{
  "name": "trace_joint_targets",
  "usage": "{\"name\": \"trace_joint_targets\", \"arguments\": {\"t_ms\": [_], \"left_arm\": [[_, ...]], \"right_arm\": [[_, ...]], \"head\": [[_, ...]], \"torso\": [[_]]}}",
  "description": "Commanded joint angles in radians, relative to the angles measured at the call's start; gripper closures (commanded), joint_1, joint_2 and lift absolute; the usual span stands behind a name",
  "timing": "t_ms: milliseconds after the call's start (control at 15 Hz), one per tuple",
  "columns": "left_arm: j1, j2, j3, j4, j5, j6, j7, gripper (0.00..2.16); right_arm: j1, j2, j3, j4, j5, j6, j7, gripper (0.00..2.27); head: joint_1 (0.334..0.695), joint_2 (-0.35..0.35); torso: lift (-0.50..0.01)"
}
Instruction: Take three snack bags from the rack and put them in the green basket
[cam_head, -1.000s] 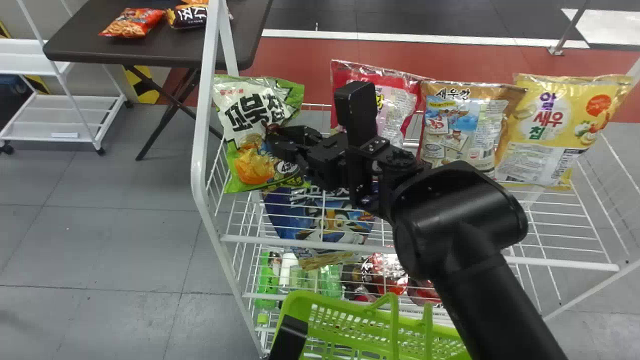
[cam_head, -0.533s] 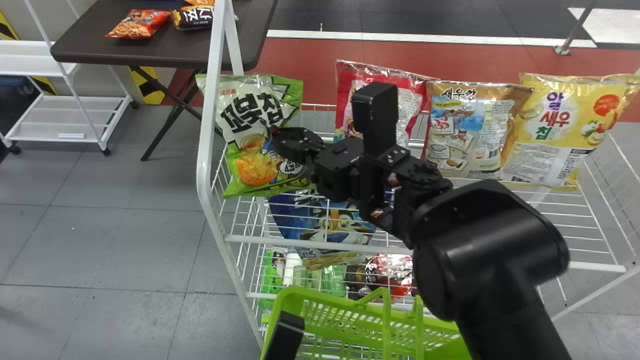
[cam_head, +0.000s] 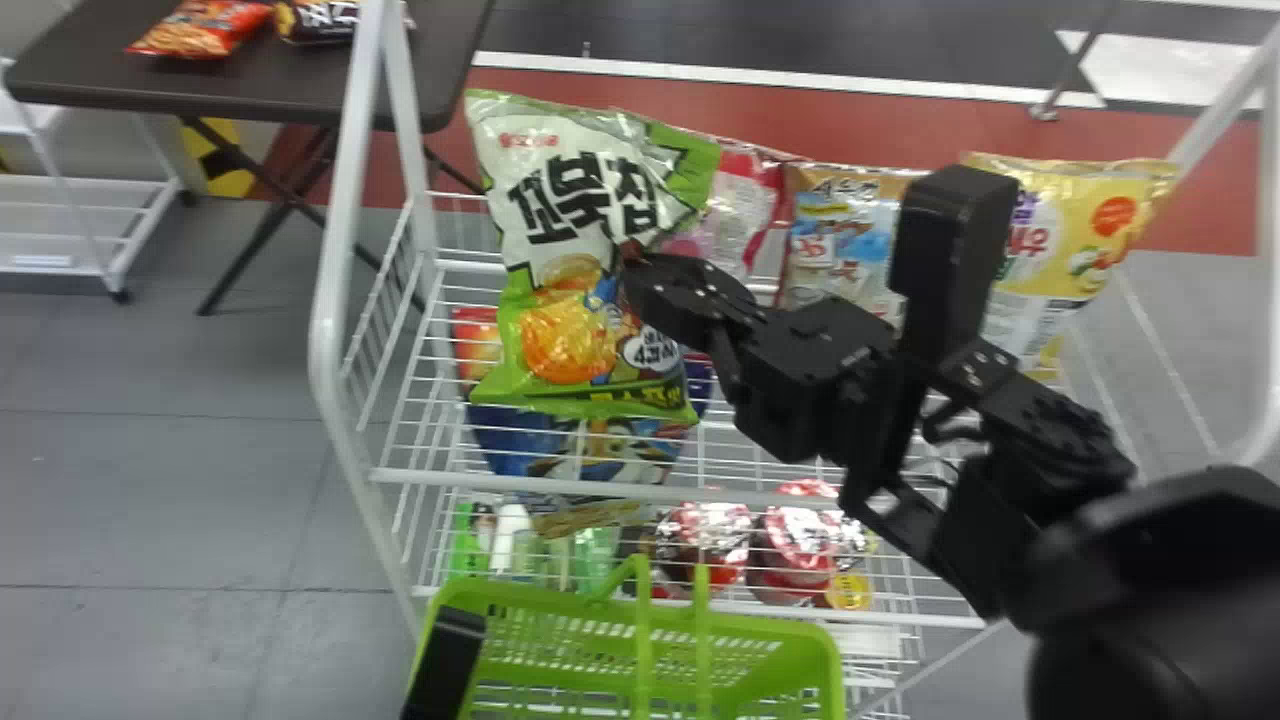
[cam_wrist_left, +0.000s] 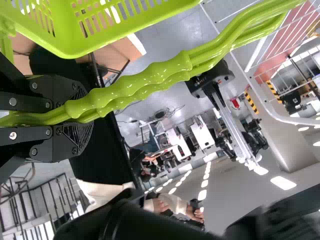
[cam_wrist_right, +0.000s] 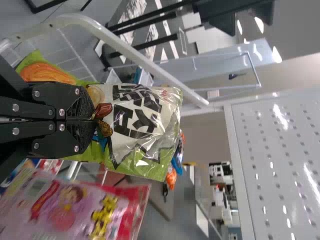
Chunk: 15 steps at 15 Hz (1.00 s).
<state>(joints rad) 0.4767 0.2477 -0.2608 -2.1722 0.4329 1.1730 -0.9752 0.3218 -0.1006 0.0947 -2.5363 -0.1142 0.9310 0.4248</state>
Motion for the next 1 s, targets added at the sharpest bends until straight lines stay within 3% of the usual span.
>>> {"name": "trace_joint_targets", "arguments": {"t_ms": [0,200,333,600,733,933], "left_arm": [[-0.004,-0.013,0.011,0.014,0.000,0.017,0.001,1.69],[-0.012,-0.028,0.031,0.046,0.001,0.017,0.010,1.69],[-0.007,-0.039,0.041,0.049,0.000,0.011,0.013,1.69],[-0.001,-0.051,0.057,0.049,0.000,0.001,0.013,1.69],[0.000,-0.053,0.058,0.046,-0.003,-0.002,0.018,1.69],[0.003,-0.058,0.064,0.042,-0.003,-0.002,0.018,1.69]], "right_arm": [[0.098,-0.011,-0.119,-0.145,-0.035,0.185,0.005,2.11],[0.168,-0.004,-0.236,-0.275,-0.041,0.510,0.054,2.11],[0.235,0.028,-0.299,-0.302,-0.028,0.615,0.130,2.11],[0.339,0.051,-0.334,-0.298,0.103,0.562,0.180,2.11],[0.373,0.050,-0.331,-0.288,0.200,0.547,0.183,2.11],[0.384,0.048,-0.337,-0.256,0.212,0.544,0.222,2.11]], "head": [[0.695,-0.234],[0.695,-0.350],[0.695,-0.350],[0.695,-0.350],[0.695,-0.350],[0.695,-0.350]], "torso": [[-0.012],[-0.012],[-0.012],[-0.012],[-0.012],[-0.012]]}}
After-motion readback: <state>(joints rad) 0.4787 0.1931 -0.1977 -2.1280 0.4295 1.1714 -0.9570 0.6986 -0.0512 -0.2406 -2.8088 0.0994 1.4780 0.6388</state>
